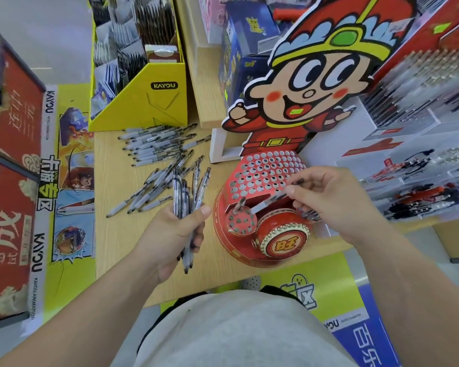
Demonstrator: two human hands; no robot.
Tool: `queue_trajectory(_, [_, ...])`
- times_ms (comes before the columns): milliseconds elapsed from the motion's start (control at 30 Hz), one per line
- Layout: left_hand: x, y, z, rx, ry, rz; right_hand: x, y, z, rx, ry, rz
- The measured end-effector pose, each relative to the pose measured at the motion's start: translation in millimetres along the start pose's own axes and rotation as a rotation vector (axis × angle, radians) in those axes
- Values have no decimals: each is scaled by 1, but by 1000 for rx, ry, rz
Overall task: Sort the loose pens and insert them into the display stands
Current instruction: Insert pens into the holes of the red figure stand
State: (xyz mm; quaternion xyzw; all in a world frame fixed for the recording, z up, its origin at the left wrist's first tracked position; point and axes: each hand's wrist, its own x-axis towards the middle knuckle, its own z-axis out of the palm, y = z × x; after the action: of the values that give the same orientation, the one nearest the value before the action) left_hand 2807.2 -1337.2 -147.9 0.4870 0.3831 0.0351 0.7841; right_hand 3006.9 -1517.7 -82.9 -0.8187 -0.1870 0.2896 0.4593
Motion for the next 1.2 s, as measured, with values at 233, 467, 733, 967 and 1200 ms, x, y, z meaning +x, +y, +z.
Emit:
queue_trajectory(233, [5,-2,4,16,-33,-18,5,28,33,-345,71,-210])
queue_trajectory(467, [3,-9,6,26,52,12,11,39,44,-463,34,-289])
queue_trajectory(733, [2,-10,12,33,66,16,23,37,61,-526,-3,-293])
queue_trajectory(967, [-1,-11,11,34,58,25,28,36,66,-635,-80,-333])
queue_trajectory(1200, [-5,-11,11,22,28,31,27,35,69,-686,-100,-316])
